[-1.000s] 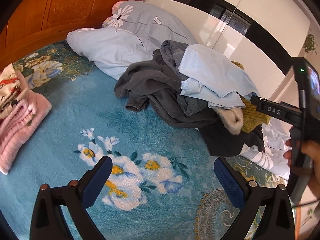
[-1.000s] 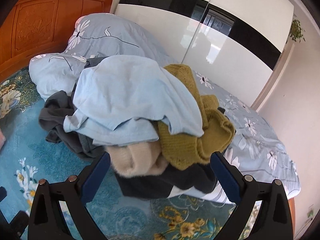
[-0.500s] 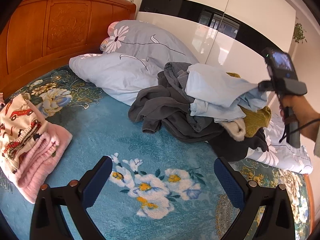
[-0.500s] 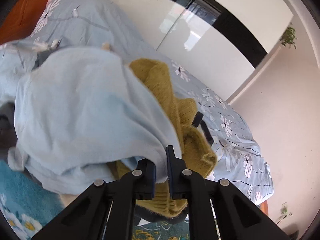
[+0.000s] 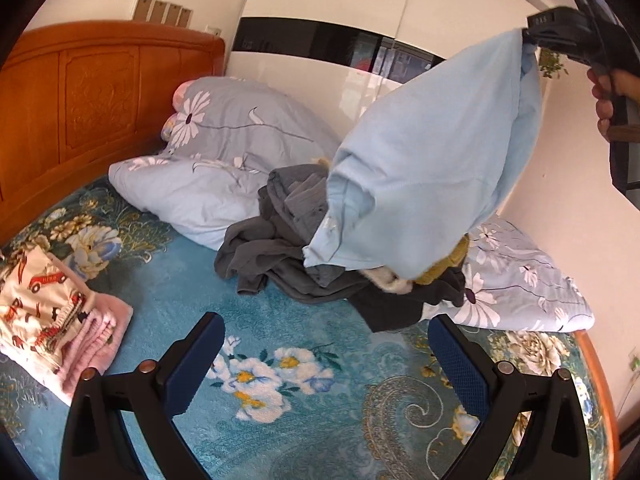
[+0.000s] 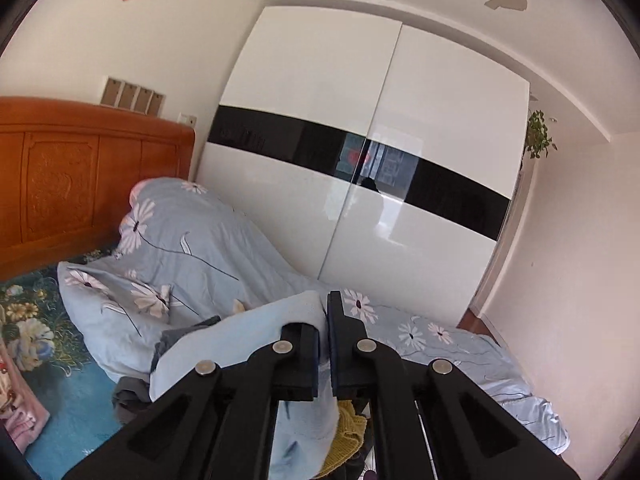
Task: Fold clothes
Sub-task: 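Grasp the light blue T-shirt in the pile with the right gripper and lift it, then lower the light blue T-shirt onto the open blanket with the right gripper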
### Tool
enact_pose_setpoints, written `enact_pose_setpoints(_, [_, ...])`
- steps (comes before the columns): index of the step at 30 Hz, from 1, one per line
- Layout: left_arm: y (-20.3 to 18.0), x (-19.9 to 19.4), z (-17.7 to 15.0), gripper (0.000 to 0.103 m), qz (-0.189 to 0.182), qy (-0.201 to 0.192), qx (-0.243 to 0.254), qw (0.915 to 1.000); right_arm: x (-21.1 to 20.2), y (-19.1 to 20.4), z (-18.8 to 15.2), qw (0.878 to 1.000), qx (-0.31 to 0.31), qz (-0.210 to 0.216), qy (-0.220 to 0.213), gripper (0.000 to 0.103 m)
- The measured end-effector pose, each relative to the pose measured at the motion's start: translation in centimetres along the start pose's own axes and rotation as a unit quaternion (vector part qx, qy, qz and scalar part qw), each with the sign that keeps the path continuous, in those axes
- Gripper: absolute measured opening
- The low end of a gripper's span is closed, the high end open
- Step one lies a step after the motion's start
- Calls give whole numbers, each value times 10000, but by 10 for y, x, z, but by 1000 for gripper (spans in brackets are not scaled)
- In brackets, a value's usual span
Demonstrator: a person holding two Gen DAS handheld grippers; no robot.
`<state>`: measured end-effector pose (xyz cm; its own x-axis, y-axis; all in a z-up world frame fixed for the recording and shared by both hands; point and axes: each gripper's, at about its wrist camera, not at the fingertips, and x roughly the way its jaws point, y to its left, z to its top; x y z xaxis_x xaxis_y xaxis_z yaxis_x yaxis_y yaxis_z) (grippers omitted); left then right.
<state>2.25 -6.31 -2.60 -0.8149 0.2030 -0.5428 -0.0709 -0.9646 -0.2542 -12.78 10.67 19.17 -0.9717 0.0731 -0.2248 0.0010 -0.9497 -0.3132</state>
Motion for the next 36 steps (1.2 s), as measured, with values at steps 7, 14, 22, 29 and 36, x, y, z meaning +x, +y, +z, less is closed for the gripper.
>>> enact_pose_setpoints(7, [-31, -58, -8, 103, -211, -175, 392, 9989, -114, -42, 3, 9990, 17, 120, -429, 4])
enact_pose_setpoints(14, [-50, -87, -31, 103, -663, -53, 508, 9965, -219, -121, -27, 9961, 270, -387, -744, 4])
enact_pose_setpoints(22, [-74, -94, -43, 103, -951, 68, 480, 9943, -329, -137, -9, 9920, -299, -337, -1179, 4])
enact_pose_setpoints(29, [-40, -100, -62, 103, -644, 178, 219, 9975, -251, -35, -68, 9877, -919, 1252, 184, 4])
enact_pose_setpoints(36, [-5, -94, -93, 103, -215, 543, 66, 9983, -84, 68, -187, 9448, -335, 2082, 2508, 4])
